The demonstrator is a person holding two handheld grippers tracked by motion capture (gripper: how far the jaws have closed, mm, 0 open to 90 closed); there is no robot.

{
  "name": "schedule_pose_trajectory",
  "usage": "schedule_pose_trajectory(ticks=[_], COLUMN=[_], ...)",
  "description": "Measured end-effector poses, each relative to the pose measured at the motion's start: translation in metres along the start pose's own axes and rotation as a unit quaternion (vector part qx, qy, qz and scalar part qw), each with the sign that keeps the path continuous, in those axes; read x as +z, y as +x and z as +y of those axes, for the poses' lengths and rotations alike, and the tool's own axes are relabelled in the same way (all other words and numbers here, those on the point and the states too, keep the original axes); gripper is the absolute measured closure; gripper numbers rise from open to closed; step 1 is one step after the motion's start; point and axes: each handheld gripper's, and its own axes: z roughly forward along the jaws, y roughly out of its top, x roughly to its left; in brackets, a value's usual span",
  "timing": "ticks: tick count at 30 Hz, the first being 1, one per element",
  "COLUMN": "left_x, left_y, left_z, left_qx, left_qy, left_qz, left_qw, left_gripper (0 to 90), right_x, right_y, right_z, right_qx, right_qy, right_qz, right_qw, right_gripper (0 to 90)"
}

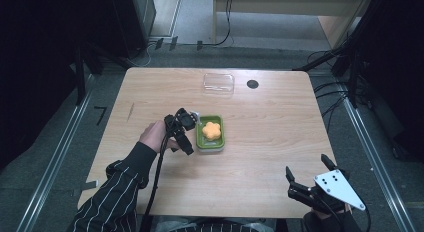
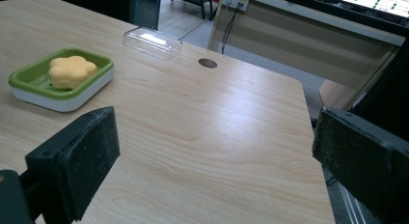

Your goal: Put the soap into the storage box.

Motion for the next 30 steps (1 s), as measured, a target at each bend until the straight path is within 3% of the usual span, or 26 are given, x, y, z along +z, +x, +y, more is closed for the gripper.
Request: schedule_pose_trajectory(ticks=[14,30], left_x=[0.007,0.008], left_y=[0.001,-0.004], left_z=[-0.040,-0.080], left_qx=[-0.041,-0.073], left_qy=[0.004,0.009], left_qz=[0.002,0.004], left_qw=[0.9991,0.9973], left_gripper=[3.9,3.4], right_x=[0.006,0.012], right_y=[0.003,0.006], right_z=[0.003,0.006], right_qx=[-0.003,-0.007], right_qy=[-0.004,-0.009], right_qz=[0.012,0.023], right_qw=[0.9999,0.9997], right_gripper=[3.1,3.1])
